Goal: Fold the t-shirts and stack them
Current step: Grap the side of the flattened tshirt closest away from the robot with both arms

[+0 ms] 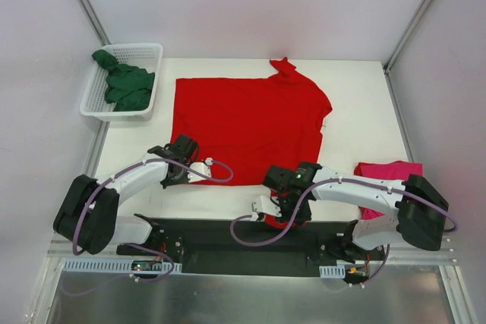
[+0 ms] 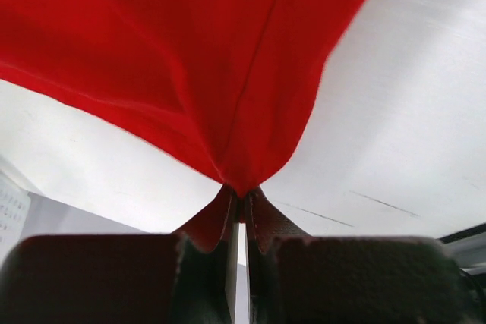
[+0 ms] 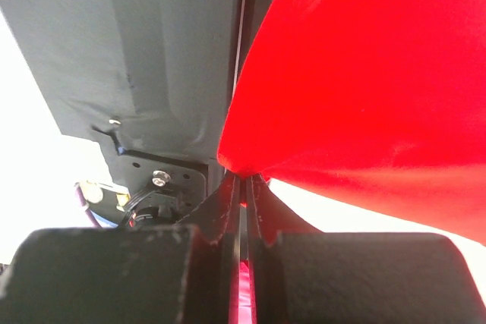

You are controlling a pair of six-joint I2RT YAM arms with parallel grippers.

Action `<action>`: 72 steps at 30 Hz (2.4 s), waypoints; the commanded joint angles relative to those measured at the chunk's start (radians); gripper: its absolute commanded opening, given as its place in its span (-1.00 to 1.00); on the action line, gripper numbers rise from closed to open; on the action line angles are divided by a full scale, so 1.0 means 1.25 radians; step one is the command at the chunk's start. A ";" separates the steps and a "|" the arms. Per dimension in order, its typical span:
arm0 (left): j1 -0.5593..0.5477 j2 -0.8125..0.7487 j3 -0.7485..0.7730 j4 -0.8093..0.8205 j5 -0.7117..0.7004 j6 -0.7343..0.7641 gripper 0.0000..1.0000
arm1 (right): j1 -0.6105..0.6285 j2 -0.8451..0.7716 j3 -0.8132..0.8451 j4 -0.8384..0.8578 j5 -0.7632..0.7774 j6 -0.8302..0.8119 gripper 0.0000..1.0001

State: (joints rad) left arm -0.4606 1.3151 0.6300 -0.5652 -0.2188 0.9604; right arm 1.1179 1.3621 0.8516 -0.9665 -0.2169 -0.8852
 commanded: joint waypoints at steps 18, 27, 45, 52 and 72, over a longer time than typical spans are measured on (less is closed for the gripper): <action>-0.051 -0.188 0.013 -0.185 -0.003 -0.055 -1.00 | 0.008 -0.039 0.169 -0.174 -0.141 -0.021 -0.99; -0.057 -0.242 0.007 -0.246 0.008 -0.049 -1.00 | 0.009 -0.064 0.176 -0.215 -0.206 -0.084 -0.99; -0.060 -0.270 0.000 -0.298 0.017 -0.047 -1.00 | -0.019 -0.131 0.196 -0.092 0.027 -0.047 -0.99; -0.060 -0.259 -0.019 -0.279 0.022 -0.053 -1.00 | -0.030 -0.166 0.188 0.007 0.167 -0.040 -0.99; -0.062 -0.248 -0.030 -0.266 0.013 -0.050 -1.00 | -0.060 -0.188 0.127 0.289 0.430 -0.114 -0.99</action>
State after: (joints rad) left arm -0.5251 1.0019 0.5953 -0.8772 -0.2096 0.9035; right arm 1.0504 1.1591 1.0245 -0.7410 0.2317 -0.9962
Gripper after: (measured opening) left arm 0.010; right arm 0.029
